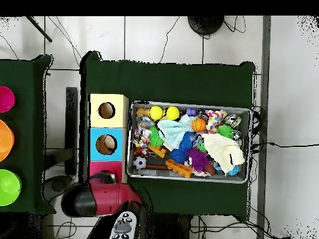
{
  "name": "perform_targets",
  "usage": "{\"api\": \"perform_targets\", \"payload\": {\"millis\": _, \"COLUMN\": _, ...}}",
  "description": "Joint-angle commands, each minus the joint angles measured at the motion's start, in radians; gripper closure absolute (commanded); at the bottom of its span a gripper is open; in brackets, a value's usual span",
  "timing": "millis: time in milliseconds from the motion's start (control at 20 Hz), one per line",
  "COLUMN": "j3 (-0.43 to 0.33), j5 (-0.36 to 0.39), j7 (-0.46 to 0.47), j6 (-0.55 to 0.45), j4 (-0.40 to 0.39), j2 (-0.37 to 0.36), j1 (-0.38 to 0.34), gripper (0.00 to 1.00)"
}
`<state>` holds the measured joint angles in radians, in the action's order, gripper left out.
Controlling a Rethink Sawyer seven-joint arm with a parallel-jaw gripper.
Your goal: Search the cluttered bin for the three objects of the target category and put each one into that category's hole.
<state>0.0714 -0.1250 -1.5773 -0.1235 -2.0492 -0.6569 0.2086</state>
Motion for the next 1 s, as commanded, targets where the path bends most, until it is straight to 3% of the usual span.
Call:
{"api": "perform_targets", "payload": {"millis": 50, "j3": -0.056, "j5": -0.043, "j7": -0.171, "j6": -0.164, "j4": 0.047, "j2": -0.071, "j1": -0.051, "gripper": 0.00}}
{"api": "perform_targets", "payload": {"millis": 250, "j3": 0.017, "j5": -0.019, "j7": -0.148, "j6": -0.386, "j4": 0.113, "j2": -0.195, "j1": -0.014, "gripper": 0.00}}
{"api": "perform_targets", "payload": {"millis": 450, "j3": 0.038, "j5": 0.004, "j7": -0.139, "j6": -0.545, "j4": 0.157, "j2": -0.265, "j1": -0.012, "gripper": 0.00}}
{"api": "perform_targets", "payload": {"millis": 700, "j3": 0.051, "j5": 0.019, "j7": -0.151, "j6": -0.637, "j4": 0.195, "j2": -0.310, "j1": -0.011, "gripper": 0.00}}
{"api": "perform_targets", "payload": {"millis": 1000, "j3": 0.028, "j5": 0.022, "j7": -0.141, "j6": -0.622, "j4": 0.190, "j2": -0.306, "j1": -0.034, "gripper": 0.00}}
